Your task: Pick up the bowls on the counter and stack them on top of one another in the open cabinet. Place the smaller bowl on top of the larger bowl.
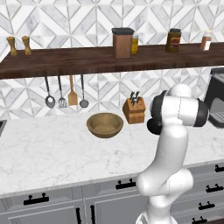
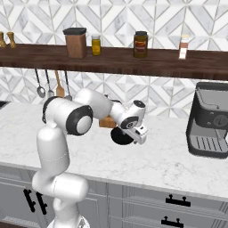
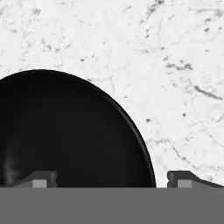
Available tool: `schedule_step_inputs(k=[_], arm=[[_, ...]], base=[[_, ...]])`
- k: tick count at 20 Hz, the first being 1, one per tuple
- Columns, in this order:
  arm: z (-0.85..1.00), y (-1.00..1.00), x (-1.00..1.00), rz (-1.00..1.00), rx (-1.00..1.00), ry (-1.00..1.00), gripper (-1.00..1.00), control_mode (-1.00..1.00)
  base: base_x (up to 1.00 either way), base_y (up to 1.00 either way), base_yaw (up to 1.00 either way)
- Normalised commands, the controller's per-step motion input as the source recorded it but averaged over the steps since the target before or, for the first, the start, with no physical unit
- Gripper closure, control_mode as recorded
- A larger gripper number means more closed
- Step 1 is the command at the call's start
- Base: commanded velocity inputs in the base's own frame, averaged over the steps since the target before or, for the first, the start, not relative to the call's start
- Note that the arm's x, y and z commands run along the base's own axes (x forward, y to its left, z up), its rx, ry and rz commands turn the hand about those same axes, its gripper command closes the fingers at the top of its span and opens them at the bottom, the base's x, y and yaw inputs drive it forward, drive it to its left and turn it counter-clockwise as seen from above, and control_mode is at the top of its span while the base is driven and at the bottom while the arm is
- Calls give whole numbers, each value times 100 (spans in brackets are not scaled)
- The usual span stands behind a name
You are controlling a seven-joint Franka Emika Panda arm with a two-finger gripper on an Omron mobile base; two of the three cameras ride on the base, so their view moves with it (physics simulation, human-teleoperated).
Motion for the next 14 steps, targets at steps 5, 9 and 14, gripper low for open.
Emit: schedule_step_inputs(k=[5, 9, 14], arm=[[-42, 11, 8, -1, 0, 6, 100, -100], [-26, 0, 0, 0, 0, 0, 100, -100], [21, 3, -8, 0, 0, -7, 100, -100]], base=[[0, 0, 0], [0, 0, 0], [0, 0, 0]])
